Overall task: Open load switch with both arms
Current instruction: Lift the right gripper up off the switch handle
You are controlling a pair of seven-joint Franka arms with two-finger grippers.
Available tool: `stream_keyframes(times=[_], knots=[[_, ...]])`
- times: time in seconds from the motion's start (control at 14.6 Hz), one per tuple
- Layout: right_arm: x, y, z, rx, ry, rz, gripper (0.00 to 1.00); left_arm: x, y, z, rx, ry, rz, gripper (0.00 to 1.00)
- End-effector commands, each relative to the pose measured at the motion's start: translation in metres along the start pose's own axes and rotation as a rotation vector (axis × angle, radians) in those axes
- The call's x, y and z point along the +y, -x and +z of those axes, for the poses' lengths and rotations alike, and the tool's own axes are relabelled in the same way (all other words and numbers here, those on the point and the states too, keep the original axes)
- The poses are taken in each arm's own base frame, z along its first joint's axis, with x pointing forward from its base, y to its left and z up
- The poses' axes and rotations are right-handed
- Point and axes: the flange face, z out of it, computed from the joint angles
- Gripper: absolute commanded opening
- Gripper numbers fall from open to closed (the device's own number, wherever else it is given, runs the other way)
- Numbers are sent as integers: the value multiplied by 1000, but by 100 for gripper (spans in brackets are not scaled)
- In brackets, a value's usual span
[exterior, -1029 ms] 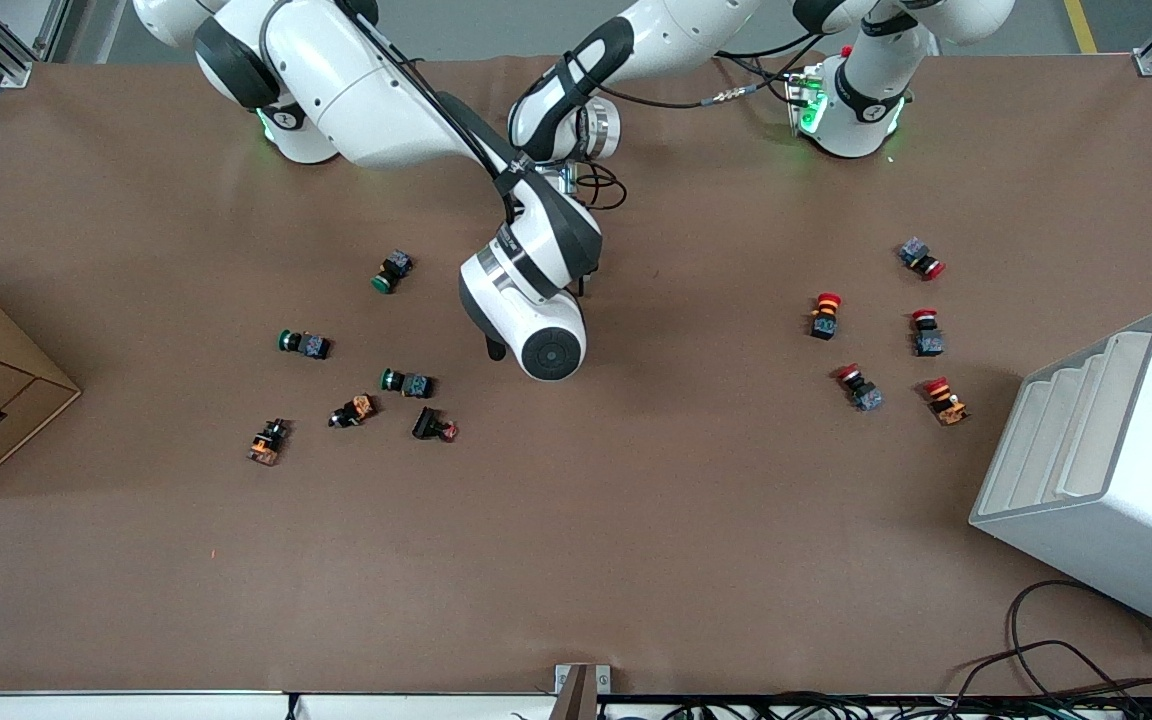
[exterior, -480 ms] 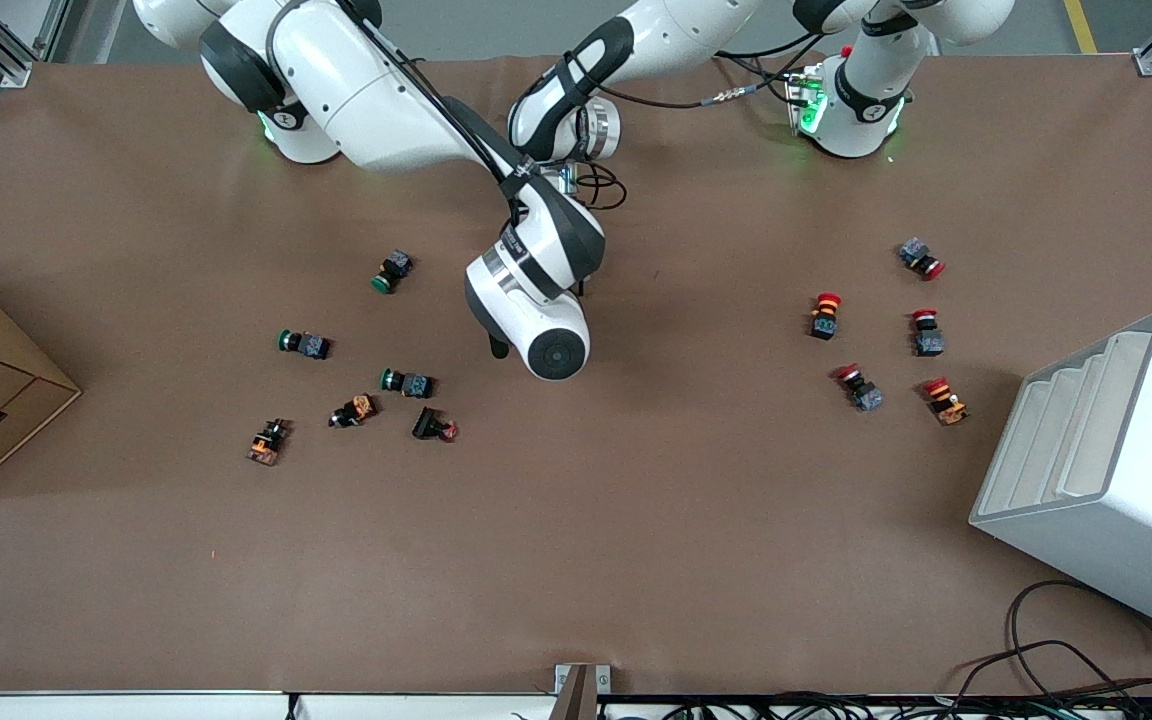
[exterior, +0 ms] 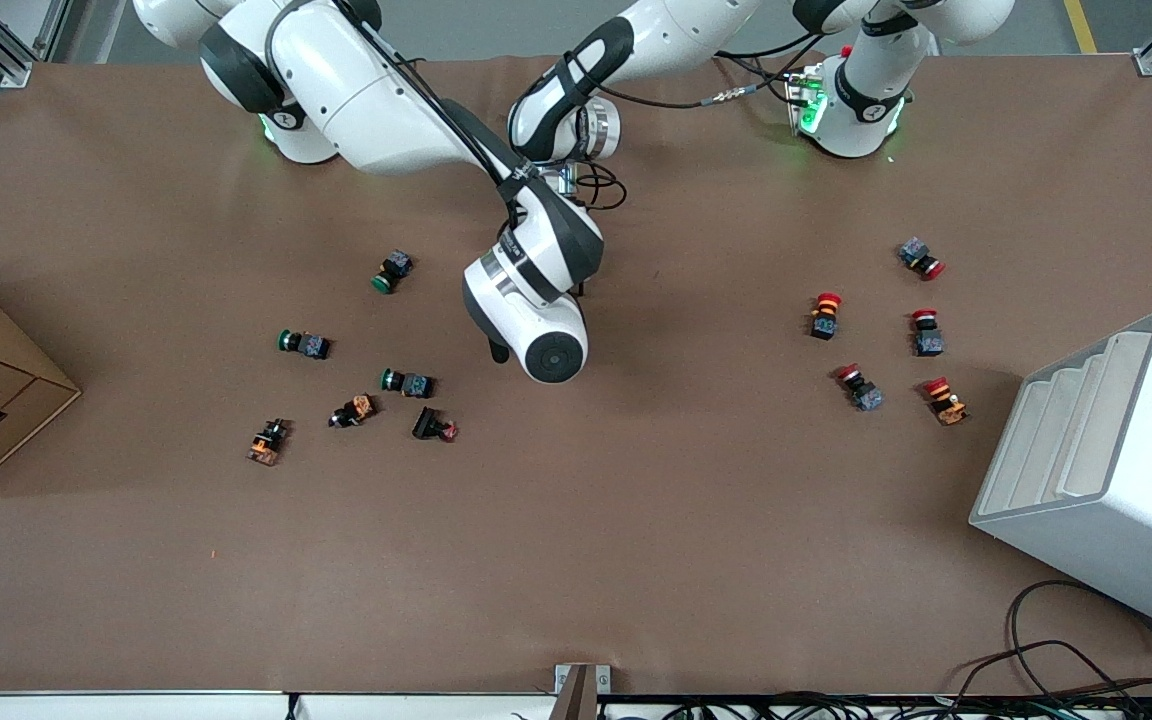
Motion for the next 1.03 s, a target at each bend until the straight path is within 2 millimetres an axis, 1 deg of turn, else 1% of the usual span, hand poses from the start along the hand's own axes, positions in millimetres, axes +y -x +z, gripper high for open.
stream_keyframes(times=[0.0, 0.21, 0.27, 0.34, 0.41, 0.48, 0.55, 0.62, 0.69, 0.75, 0.82, 0.89, 0.96], knots=[[1, -30, -58, -84, -35, -64, 100, 7, -4, 0, 20, 6, -12, 99], [0, -58, -91, -102, -96, -163, 100, 8, -15, 1, 21, -1, -4, 99], [1, -73, -105, -95, -124, -220, 100, 9, -25, -1, 13, -16, -14, 99], [-3, -97, -118, -66, -155, -274, 100, 16, -39, -5, -2, -34, -30, 99], [-9, -119, -125, -30, -175, -339, 100, 22, -52, -7, -22, -52, -45, 99], [-13, -136, -130, 24, -187, -413, 100, 29, -71, -12, -41, -66, -68, 99], [-16, -157, -138, 93, -203, -494, 100, 34, -90, -14, -68, -86, -72, 99], [-16, -178, -151, 127, -223, -567, 100, 33, -114, -12, -96, -110, -83, 99], [-18, -198, -157, 130, -228, -625, 100, 33, -137, -14, -124, -126, -95, 99], [-15, -222, -172, 129, -250, -683, 100, 30, -157, -13, -157, -146, -108, 99], [-8, -244, -190, 132, -281, -735, 100, 23, -187, -9, -195, -167, -129, 99], [1, -267, -206, 155, -302, -795, 100, 16, -211, -6, -232, -182, -145, 99], [11, -288, -222, 203, -313, -835, 100, 4, -245, -1, -277, -200, -195, 99]])
